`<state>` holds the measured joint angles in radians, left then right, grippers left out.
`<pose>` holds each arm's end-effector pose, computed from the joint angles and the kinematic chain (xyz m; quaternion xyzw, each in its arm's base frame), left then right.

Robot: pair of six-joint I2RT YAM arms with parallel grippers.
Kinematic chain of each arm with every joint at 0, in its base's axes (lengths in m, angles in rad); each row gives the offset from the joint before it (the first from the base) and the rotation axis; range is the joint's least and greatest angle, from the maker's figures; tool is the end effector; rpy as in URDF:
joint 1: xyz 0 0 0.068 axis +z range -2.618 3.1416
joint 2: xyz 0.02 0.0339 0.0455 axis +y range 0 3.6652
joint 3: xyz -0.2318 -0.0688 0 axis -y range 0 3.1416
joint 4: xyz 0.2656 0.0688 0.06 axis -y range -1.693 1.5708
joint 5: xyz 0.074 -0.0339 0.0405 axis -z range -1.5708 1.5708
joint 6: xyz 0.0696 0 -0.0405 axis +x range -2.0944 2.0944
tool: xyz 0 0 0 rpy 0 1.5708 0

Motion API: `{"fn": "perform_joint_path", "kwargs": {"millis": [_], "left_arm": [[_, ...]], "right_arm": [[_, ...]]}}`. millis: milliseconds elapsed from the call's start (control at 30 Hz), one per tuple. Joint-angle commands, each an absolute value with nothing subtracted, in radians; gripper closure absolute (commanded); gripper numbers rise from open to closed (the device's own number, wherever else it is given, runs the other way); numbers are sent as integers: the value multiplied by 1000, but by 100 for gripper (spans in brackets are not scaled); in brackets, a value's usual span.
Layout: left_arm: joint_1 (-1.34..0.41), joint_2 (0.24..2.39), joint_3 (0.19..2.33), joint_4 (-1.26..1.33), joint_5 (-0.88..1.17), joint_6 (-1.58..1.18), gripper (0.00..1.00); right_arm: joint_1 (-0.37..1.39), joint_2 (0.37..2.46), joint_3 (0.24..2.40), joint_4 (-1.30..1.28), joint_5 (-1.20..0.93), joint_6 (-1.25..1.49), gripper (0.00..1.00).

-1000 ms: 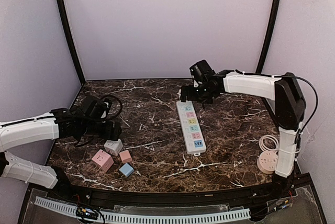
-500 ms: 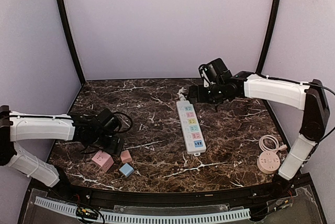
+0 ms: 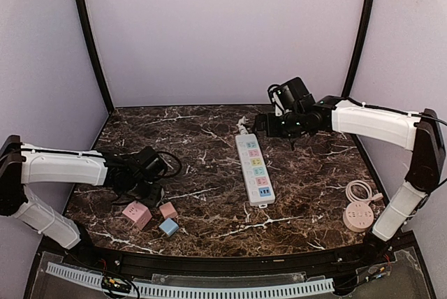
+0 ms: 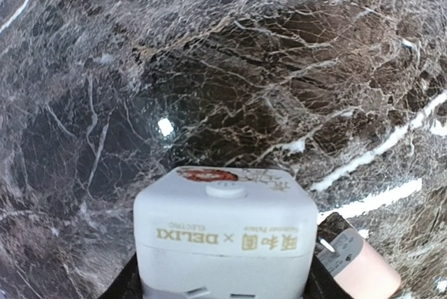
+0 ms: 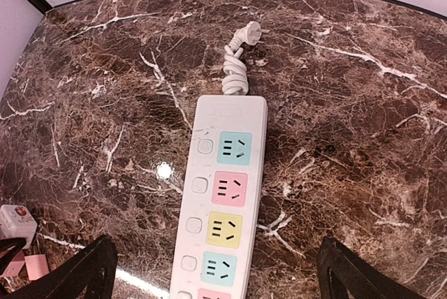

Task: Insert the plug

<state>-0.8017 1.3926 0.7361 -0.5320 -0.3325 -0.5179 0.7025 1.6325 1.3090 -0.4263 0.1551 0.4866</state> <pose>0.2097 -0.1840 0.0974 0.1058 0.9630 0.0135 0.2476 0.3196 0.2565 0.2200 -0.0678 0.9122 0.1640 0.3694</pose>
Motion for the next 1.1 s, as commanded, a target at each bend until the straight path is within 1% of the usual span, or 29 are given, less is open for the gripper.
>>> {"fn": "perform_joint_path", "kwargs": {"millis": [0,33,200,400,467,533,600,733,867,1067], "left_arm": [[-806,1333,754,-518,-350,-491,74],[-806,1309,754,-511,-360,-485,78],[-809,1210,740,-409,-329,-396,81],[-817,1140,747,-246,-222,-220,86],[-819,1132,749,-187,-185,-164,91],[-822,1129,748,-118,-123,-109,95],[-837,1131,754,-72,-102,-61,98],[-872,1144,745,45,-30,68,99],[-889,1155,709,184,46,166,99],[-904,1196,717,231,95,240,99]], "right_arm": [[710,1618,1292,-406,172,475,1],[710,1615,1291,-406,175,474,1],[711,1584,1275,-387,148,466,1],[713,1513,1225,-287,-100,462,1],[717,1493,1210,-262,-188,463,1],[730,1487,1201,-248,-256,468,1],[755,1493,1208,-248,-307,468,2],[819,1516,1218,-247,-368,477,1],[871,1552,1223,-242,-372,503,1],[916,1606,1236,-212,-401,555,1]]}}
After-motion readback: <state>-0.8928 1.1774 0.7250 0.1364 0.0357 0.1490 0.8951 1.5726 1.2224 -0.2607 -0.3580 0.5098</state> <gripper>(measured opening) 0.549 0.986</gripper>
